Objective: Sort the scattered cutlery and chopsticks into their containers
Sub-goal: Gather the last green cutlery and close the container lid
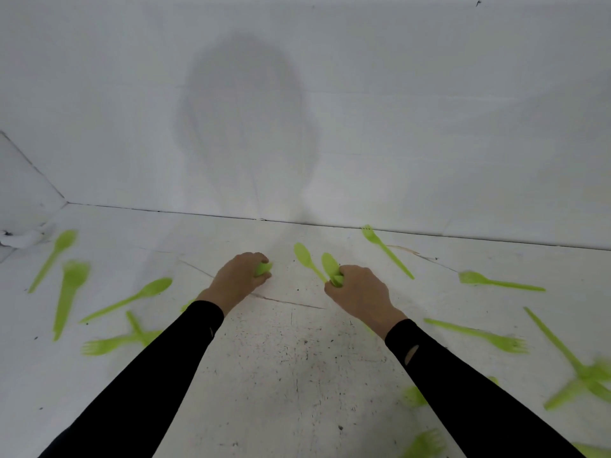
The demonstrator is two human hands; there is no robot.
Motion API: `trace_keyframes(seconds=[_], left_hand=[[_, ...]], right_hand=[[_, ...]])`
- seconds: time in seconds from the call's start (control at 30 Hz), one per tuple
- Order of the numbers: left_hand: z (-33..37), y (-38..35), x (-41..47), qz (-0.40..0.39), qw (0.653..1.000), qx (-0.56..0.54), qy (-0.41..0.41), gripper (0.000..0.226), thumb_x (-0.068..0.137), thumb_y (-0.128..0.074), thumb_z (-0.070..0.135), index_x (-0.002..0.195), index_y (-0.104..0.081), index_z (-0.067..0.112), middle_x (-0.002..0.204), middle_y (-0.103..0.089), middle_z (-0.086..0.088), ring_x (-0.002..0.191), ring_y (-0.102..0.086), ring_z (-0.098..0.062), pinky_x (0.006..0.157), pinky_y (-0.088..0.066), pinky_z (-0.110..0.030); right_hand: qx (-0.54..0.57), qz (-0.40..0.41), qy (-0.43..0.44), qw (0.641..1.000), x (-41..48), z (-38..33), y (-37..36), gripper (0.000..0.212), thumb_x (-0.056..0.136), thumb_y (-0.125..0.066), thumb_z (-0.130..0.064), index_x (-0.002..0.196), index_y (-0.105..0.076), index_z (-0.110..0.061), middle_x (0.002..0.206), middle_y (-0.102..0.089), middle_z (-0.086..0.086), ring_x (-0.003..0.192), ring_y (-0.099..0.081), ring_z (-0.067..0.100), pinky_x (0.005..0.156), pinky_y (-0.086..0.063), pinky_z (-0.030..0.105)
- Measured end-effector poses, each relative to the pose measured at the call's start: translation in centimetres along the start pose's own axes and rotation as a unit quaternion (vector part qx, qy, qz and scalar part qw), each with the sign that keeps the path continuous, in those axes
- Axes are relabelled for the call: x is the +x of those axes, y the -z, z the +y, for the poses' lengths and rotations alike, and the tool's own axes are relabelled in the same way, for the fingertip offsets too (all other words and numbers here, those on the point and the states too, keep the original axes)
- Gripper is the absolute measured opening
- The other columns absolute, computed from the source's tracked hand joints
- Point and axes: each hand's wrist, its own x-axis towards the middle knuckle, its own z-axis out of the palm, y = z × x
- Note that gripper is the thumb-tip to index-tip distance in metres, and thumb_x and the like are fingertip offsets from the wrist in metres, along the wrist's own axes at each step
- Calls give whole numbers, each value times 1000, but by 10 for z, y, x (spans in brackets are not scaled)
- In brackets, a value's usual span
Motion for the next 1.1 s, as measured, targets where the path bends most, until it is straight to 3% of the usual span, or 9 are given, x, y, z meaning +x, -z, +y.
trace_keyframes(seconds=[0.1, 0.2, 0.3, 0.4, 0.5, 0.7, 0.87, 0.97, 1.1], left_hand=[[19, 10, -5, -19, 991, -131, 20, 23, 88, -70, 38, 96, -64, 17, 86, -63, 2, 80, -57, -14, 63, -40, -21], [37, 25, -18, 3, 963, -269, 15, 22, 90, -68, 36, 106, -64, 21, 91, -63, 6, 80, -58, -10, 69, -45, -19], [50, 38, -36, -14, 862, -507, 15, 30, 96, -61, 25, 126, -57, 24, 91, -69, -8, 86, -70, -22, 78, -57, -28], [60, 35, -55, -16, 731, -681, 38, 24, 100, -51, 17, 123, -59, 16, 87, -68, -9, 76, -67, -21, 72, -57, -29], [67, 23, -72, -3, 677, -733, 69, 21, 101, -48, 11, 116, -62, 11, 91, -68, -4, 70, -63, -13, 65, -56, -27], [85, 8, -101, 24, 646, -754, 118, 20, 98, -55, 23, 117, -58, 15, 95, -66, -2, 78, -62, -15, 66, -54, -31], [113, 9, -115, 96, 659, -720, 197, 50, 79, -80, 30, 113, -45, 17, 81, -60, -7, 56, -56, -17, 59, -51, -33], [125, 8, -119, 99, 670, -711, 190, 41, 89, -72, 22, 121, -48, 20, 83, -56, -6, 59, -55, -15, 57, -50, -30], [138, 5, -126, 85, 673, -719, 153, 20, 100, -54, 17, 118, -57, 23, 107, -65, -10, 82, -63, -20, 78, -55, -36]], right_hand=[[1, 0, 3, 1000, -8, -2, 1, 30, 90, -55, -37, 69, -40, -21, 69, -47, -5, 64, -47, 18, 52, -30, 26], [12, 3, -1, 1000, -17, -4, 6, 30, 89, -56, -37, 69, -41, -19, 69, -48, -4, 64, -47, 18, 54, -33, 27], [21, 2, 9, 1000, -27, -9, 13, 34, 88, -57, -37, 66, -38, -20, 67, -47, -5, 63, -47, 19, 53, -32, 27], [39, 9, 28, 999, -39, -16, 20, 36, 89, -57, -39, 66, -37, -20, 66, -48, -5, 60, -47, 18, 52, -33, 28], [36, 10, 68, 997, -59, -27, 21, 37, 89, -58, -39, 65, -37, -21, 64, -46, -5, 62, -46, 19, 51, -30, 28], [20, 31, 92, 995, -104, -38, 10, 36, 89, -58, -36, 66, -33, -22, 62, -44, -7, 65, -47, 21, 52, -31, 29], [-30, 83, 133, 987, -130, -38, 5, 28, 92, -55, -43, 86, -41, -20, 70, -46, -8, 68, -47, 22, 59, -33, 30], [-68, 90, 161, 980, -139, -33, 13, 28, 93, -54, -43, 89, -40, -20, 77, -49, -6, 69, -47, 21, 59, -33, 30], [-67, 81, 193, 976, -148, -19, 25, 33, 96, -51, -47, 83, -39, -19, 69, -48, -7, 61, -44, 18, 54, -32, 30]])
